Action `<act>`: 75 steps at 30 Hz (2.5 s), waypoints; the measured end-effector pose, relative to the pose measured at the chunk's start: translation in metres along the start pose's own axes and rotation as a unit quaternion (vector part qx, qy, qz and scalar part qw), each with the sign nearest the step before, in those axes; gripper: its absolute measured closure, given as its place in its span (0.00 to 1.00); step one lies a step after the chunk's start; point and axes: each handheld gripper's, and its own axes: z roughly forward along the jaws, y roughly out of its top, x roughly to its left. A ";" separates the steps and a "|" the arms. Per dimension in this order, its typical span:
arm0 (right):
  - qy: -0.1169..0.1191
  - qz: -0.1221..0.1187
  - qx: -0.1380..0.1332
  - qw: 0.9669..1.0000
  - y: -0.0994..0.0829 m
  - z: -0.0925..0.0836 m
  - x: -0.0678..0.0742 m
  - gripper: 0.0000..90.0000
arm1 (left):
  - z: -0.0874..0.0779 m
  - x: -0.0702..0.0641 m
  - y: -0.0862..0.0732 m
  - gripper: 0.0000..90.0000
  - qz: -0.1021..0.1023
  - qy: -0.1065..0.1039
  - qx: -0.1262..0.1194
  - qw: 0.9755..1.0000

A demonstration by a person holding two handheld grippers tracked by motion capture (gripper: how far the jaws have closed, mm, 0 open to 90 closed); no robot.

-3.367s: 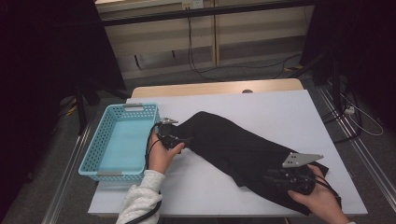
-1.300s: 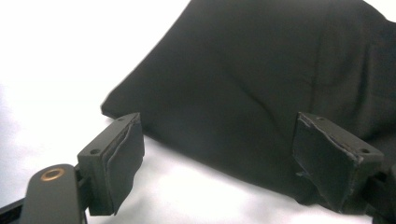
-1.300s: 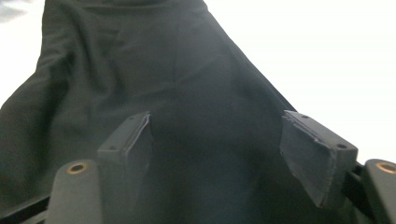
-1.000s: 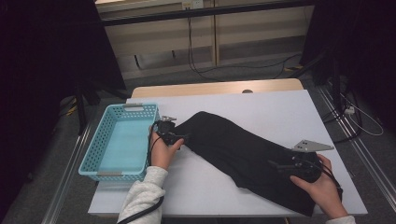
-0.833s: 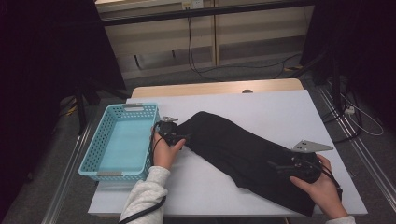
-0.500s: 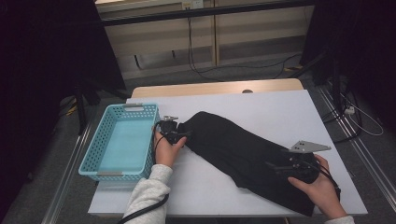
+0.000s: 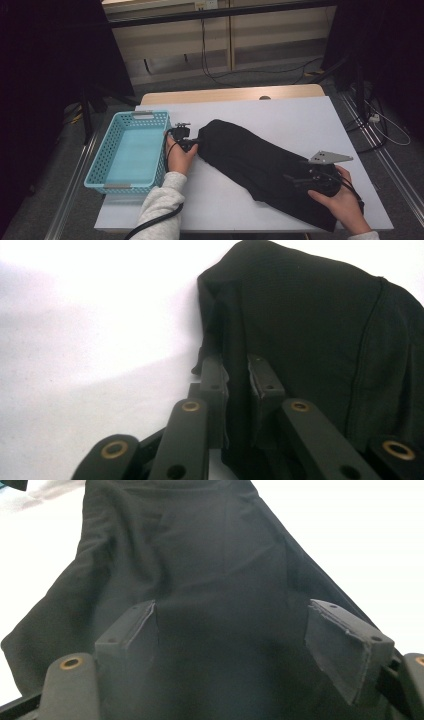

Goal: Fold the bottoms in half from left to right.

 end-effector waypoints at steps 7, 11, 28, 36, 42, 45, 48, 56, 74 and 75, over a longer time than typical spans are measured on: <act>0.004 -0.003 -0.003 1.000 0.001 0.000 0.001 0.24 | -0.012 0.003 0.010 0.91 -0.007 0.009 0.000 1.000; 0.007 -0.002 -0.005 1.000 0.001 0.000 0.000 0.23 | -0.021 0.002 0.018 0.91 -0.004 0.018 -0.007 1.000; 0.012 0.003 -0.004 1.000 0.001 0.001 0.001 0.19 | -0.053 0.010 0.036 0.91 -0.002 0.058 -0.021 0.998; 0.016 0.003 -0.003 1.000 0.001 0.001 0.001 0.18 | -0.069 0.015 0.043 0.91 -0.004 0.070 -0.038 0.997; 0.017 -0.001 -0.004 1.000 0.002 0.002 0.002 0.18 | -0.072 0.018 0.043 0.92 -0.010 0.073 -0.037 0.997; 0.017 -0.001 -0.003 1.000 0.001 0.002 0.002 0.18 | -0.072 0.019 0.043 0.92 -0.015 0.070 -0.034 0.997; 0.017 0.000 -0.004 1.000 0.001 0.001 0.002 0.18 | -0.073 0.022 0.044 0.92 -0.020 0.069 -0.034 0.997; 0.018 -0.002 -0.003 1.000 0.002 0.002 0.002 0.18 | -0.071 0.017 0.040 0.92 -0.018 0.036 -0.028 0.999; 0.022 -0.007 0.002 1.000 0.001 0.003 0.005 0.18 | -0.054 -0.035 0.006 0.92 0.041 -0.077 -0.009 0.996; 0.022 -0.008 0.001 1.000 0.001 0.003 0.005 0.18 | -0.053 -0.037 0.004 0.92 0.041 -0.081 -0.007 0.996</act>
